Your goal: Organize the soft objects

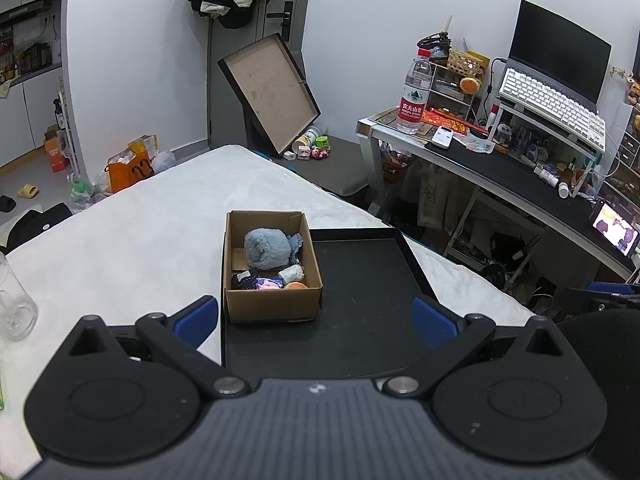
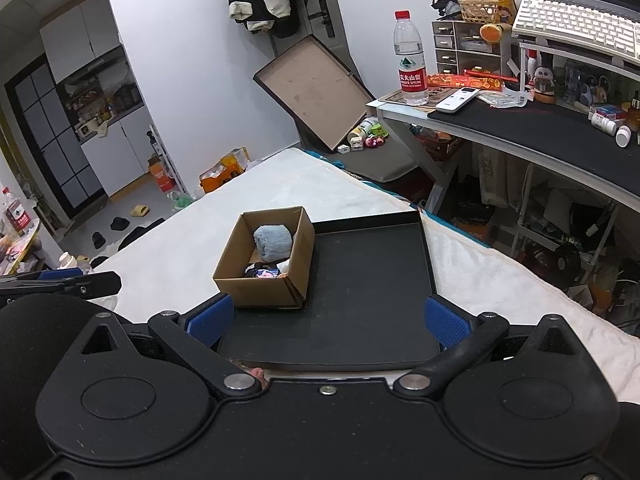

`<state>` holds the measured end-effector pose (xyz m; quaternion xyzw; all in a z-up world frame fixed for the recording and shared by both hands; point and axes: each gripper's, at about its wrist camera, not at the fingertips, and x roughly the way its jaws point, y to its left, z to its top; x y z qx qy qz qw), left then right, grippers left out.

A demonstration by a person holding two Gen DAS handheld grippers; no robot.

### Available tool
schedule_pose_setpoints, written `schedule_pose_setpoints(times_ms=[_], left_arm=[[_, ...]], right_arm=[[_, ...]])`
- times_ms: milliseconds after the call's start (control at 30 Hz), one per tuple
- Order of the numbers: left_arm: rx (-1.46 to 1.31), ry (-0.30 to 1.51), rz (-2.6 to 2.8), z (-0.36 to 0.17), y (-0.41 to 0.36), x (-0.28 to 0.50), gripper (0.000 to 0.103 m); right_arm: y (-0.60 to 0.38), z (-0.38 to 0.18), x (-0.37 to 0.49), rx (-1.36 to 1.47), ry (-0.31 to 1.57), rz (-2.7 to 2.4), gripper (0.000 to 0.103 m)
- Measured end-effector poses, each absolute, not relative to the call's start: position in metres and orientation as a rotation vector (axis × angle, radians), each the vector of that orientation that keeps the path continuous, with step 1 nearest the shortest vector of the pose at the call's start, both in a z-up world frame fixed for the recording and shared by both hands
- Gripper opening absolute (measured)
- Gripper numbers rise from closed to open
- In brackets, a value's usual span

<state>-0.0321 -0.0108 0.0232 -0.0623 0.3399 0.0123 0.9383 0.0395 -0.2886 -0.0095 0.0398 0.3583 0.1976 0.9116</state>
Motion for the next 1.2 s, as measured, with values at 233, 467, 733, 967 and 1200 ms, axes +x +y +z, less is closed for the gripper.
schedule_pose_setpoints(times_ms=[233,467,733,967,1200], left_arm=[[-0.129,0.695,0.025,0.023,-0.01,-0.032,0.102],[-0.13,0.696,0.024,0.022,-0.016,-0.032,0.102],[-0.128,0.697,0.024,0.023,-0.017,-0.032,0.102],[-0.122,0.695,0.029,0.021,-0.021,-0.031,0.102],[-0.117,0.695,0.025,0.021,-0.022,-0.031,0.102]], right_arm=[[-0.289,-0.009,0.039,0.078,0.739,0.402,0.103],[-0.289,-0.009,0.04,0.082,0.741,0.406,0.103],[-0.289,-0.009,0.04,0.079,0.741,0.403,0.103],[-0.289,-0.009,0.04,0.078,0.742,0.402,0.103],[-0.29,-0.01,0.041,0.076,0.744,0.401,0.103]])
